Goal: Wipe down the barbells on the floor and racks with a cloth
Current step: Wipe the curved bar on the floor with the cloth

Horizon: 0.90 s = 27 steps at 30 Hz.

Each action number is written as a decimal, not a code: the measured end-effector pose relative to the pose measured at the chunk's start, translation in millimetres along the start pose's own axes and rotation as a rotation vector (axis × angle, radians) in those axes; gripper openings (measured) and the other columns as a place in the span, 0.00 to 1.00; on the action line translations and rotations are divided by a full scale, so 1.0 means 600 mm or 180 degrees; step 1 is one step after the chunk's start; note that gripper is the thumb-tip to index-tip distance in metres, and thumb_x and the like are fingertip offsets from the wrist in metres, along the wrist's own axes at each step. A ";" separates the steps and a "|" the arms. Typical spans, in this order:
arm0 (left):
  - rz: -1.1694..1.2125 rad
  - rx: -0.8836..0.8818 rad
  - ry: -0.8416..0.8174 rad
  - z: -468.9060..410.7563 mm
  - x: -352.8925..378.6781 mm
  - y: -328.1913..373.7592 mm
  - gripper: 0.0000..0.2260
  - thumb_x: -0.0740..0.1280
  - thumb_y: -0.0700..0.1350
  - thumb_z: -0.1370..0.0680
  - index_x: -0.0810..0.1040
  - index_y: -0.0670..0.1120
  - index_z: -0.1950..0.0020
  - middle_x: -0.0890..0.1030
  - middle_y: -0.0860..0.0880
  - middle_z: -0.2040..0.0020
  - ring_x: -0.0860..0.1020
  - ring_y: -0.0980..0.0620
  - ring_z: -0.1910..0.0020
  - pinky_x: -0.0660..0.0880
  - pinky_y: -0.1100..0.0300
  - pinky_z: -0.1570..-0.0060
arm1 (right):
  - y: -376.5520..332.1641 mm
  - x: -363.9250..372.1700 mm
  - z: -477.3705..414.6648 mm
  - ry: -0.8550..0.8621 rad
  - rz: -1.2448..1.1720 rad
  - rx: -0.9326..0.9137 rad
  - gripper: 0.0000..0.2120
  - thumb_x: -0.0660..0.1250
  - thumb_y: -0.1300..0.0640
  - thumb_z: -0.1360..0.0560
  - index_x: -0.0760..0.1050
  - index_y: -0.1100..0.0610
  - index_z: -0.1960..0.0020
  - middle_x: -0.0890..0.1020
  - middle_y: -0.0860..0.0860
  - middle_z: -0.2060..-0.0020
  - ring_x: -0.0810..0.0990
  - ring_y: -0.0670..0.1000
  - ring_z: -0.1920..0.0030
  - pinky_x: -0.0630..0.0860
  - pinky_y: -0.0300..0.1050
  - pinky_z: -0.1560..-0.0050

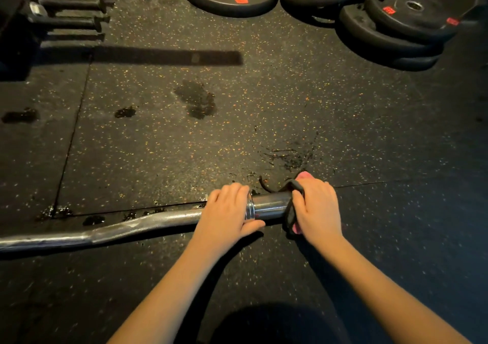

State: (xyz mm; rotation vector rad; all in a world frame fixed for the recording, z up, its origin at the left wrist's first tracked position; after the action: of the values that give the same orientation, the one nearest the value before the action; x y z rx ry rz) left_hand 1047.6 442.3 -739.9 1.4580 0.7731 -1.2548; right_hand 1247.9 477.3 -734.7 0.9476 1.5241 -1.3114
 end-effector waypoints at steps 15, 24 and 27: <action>-0.0372 -0.0383 -0.0046 -0.091 -0.019 -0.025 0.21 0.56 0.62 0.22 0.71 0.44 0.46 0.73 0.48 0.48 0.71 0.46 0.46 0.64 0.54 0.47 | -0.011 0.015 -0.037 -0.0335 -0.0050 -0.0899 0.23 0.52 0.50 0.23 0.72 0.57 0.33 0.75 0.50 0.36 0.69 0.52 0.33 0.62 0.50 0.29; -0.0489 -0.0935 0.0129 -0.109 -0.027 -0.024 0.17 0.52 0.55 0.21 0.74 0.46 0.48 0.77 0.48 0.53 0.73 0.46 0.51 0.64 0.51 0.53 | 0.031 0.008 -0.128 0.0043 0.0041 0.0083 0.19 0.47 0.48 0.23 0.75 0.53 0.51 0.77 0.49 0.58 0.75 0.53 0.52 0.70 0.50 0.49; -0.0413 -0.0897 0.0592 -0.079 0.003 0.006 0.17 0.55 0.57 0.26 0.74 0.44 0.56 0.75 0.47 0.60 0.74 0.45 0.60 0.70 0.51 0.58 | -0.004 0.020 -0.093 0.0034 -0.0038 -0.0455 0.18 0.50 0.50 0.23 0.76 0.53 0.47 0.76 0.47 0.51 0.74 0.50 0.48 0.67 0.48 0.45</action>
State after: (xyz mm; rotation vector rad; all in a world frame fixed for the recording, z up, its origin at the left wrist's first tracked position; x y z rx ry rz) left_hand 1065.8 486.1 -743.4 1.3209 1.1373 -1.0643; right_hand 1233.9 532.4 -742.6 0.8568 1.6110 -1.1902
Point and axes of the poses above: each hand's wrist, its own z-axis away from the middle knuckle, its own x-axis out of the palm, y = z × x, the point moved 1 cm from there along -z, towards the middle knuckle
